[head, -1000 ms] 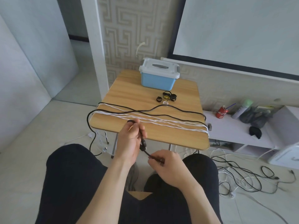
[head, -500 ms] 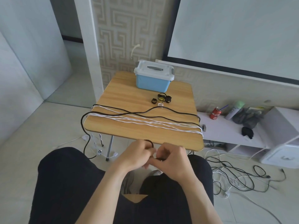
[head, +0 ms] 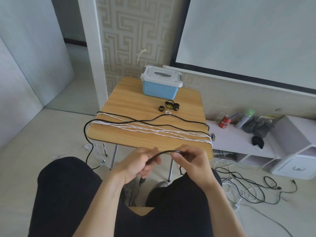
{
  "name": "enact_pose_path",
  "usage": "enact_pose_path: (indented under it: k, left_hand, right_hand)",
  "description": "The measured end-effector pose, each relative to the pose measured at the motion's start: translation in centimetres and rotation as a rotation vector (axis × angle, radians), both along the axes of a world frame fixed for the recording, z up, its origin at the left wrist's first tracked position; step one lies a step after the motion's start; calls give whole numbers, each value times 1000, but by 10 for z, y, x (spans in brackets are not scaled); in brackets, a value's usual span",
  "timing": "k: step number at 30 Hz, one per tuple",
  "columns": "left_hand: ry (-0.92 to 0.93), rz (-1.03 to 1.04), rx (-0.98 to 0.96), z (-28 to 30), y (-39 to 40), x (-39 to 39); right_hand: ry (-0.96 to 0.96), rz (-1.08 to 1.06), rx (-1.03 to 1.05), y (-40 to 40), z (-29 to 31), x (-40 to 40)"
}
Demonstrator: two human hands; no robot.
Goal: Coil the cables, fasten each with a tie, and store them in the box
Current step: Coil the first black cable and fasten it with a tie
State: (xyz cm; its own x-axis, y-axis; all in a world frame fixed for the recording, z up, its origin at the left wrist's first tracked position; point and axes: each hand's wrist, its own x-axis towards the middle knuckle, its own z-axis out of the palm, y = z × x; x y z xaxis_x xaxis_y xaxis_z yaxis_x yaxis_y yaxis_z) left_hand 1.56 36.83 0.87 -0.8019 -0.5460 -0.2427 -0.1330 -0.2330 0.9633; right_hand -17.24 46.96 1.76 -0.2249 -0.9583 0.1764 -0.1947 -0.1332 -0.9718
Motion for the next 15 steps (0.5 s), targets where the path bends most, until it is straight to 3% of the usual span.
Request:
enact_pose_path:
  k: [4,9,15]
  left_hand:
    - [-101,-8,-109,-1,10,-8]
    - [-103,52,-137,2,7,-8]
    - [-84,77,-170,1,11,-13]
  right_hand:
    - [-34,137,2,-2,17,9]
    - [230,156,119,0,21,9]
    - [280,77,210,-2,20,11]
